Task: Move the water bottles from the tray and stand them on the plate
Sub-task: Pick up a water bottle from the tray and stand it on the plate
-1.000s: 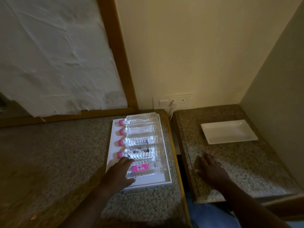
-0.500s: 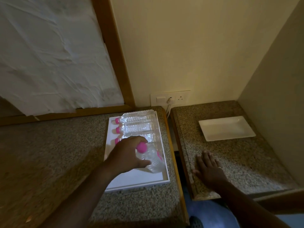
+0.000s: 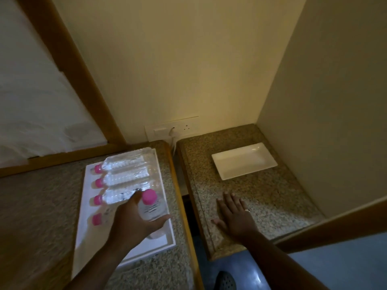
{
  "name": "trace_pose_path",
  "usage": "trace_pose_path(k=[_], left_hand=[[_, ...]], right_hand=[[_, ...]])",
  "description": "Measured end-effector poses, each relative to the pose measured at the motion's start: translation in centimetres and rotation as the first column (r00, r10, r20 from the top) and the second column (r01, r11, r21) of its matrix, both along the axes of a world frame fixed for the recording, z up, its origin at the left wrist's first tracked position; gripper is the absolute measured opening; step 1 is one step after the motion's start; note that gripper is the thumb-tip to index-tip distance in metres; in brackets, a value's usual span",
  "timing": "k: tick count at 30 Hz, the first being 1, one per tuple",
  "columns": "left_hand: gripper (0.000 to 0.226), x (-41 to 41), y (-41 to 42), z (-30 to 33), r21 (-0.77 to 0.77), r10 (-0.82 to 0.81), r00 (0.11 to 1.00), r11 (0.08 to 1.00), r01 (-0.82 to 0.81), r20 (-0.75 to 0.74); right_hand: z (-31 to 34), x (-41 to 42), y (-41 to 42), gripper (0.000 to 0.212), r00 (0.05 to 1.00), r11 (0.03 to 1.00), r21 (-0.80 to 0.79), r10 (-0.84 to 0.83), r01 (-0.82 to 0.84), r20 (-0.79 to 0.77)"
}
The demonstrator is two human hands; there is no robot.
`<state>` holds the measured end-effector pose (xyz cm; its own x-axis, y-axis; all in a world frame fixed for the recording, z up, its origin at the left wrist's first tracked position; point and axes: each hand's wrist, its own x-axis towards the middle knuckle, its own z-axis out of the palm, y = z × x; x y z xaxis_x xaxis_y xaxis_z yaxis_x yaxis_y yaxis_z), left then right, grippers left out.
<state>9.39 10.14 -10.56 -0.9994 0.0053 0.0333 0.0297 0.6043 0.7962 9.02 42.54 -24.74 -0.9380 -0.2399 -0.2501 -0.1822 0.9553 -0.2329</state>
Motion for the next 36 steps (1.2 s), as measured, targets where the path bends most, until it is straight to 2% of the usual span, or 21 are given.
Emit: trace_pose_path(k=[2, 5, 11, 13, 16, 22, 31, 36], left_hand=[[0.069, -0.4, 0.3, 0.8, 0.022, 0.056, 0.998, 0.998, -0.056, -0.006], [0.060, -1.9, 1.7, 2.7, 0.043, 0.077, 0.996, 0.996, -0.076, -0.043], [0.056, -8.7, 10.6, 5.7, 0.114, -0.039, 0.998, 0.992, 0.045, -0.054], [0.053, -11.5, 15.3, 5.3, 0.129, -0.094, 0.994, 0.987, 0.101, -0.060], [0.061, -15.8, 22.6, 3.9, 0.110, -0.123, 0.989, 0.985, 0.132, -0.081], [0.070, -21.3, 33.6, -1.0, 0.172, -0.198, 0.980, 0.965, 0.200, -0.024], [0.069, -22.7, 36.7, -4.7, 0.062, -0.233, 0.972, 0.970, 0.234, -0.033], [0.083, -22.6, 36.5, -4.7, 0.064, -0.291, 0.956, 0.954, 0.292, -0.029]], right_hand=[[-0.3, -0.2, 2.1, 0.081, 0.999, 0.999, -0.008, -0.041, 0.040, -0.036], [-0.7, -0.8, 5.8, 0.077, 0.991, 0.994, -0.021, -0.113, 0.111, -0.077], [-1.2, -2.4, 12.1, 0.078, 0.989, 0.993, 0.004, -0.119, 0.119, -0.094], [-1.4, -2.9, 13.8, 0.081, 0.987, 0.992, 0.008, -0.126, 0.128, -0.103], [-1.3, -3.9, 15.4, 0.086, 0.984, 0.990, 0.013, -0.137, 0.139, -0.115], [-2.4, -3.9, 16.1, 0.084, 0.973, 0.987, -0.009, -0.162, 0.163, -0.166], [-2.6, -3.8, 15.9, 0.081, 0.961, 0.985, -0.039, -0.171, 0.167, -0.217], [-2.9, -3.7, 15.9, 0.083, 0.959, 0.986, -0.057, -0.168, 0.159, -0.227]])
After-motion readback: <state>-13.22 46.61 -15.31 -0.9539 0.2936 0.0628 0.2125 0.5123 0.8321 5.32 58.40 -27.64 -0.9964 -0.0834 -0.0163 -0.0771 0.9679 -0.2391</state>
